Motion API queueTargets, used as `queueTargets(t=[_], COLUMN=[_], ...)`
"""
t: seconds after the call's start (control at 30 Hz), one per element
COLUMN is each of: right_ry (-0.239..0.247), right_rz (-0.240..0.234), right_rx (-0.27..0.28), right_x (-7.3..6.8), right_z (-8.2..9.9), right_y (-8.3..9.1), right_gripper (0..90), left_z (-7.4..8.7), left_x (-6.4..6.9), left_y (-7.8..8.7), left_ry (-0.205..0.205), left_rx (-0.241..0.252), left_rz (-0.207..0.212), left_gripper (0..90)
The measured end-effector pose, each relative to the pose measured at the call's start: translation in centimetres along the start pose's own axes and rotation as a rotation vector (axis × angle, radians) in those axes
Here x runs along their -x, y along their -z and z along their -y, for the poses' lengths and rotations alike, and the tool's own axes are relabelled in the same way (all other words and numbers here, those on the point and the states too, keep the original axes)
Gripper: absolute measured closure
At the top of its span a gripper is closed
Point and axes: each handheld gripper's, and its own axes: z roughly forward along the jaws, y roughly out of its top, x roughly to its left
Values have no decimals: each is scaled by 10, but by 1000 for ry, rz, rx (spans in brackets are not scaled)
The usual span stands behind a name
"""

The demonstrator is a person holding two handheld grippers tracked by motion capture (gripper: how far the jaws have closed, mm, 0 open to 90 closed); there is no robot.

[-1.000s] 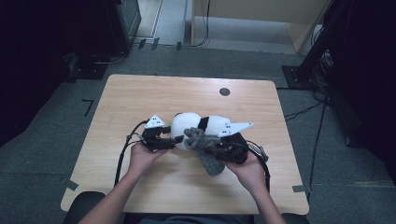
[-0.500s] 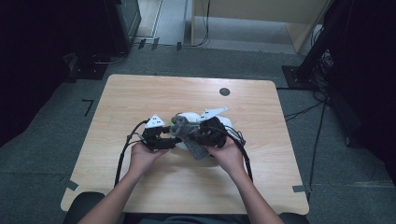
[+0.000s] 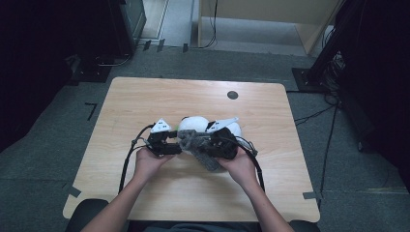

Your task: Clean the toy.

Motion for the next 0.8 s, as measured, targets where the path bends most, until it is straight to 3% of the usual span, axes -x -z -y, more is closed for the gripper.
queueTargets(t=[0.53,0.8], right_ry=[-41,-63], right_rz=[36,48], right_rx=[0,-8], right_x=[7,13], right_z=[38,56], right_y=[46,57], right_gripper=[784,779], left_z=[0,0], left_x=[1,1], left_y=[-1,-1], left_ry=[0,-1], left_rx=[3,0], left_rz=[1,1], left_gripper=[339,339])
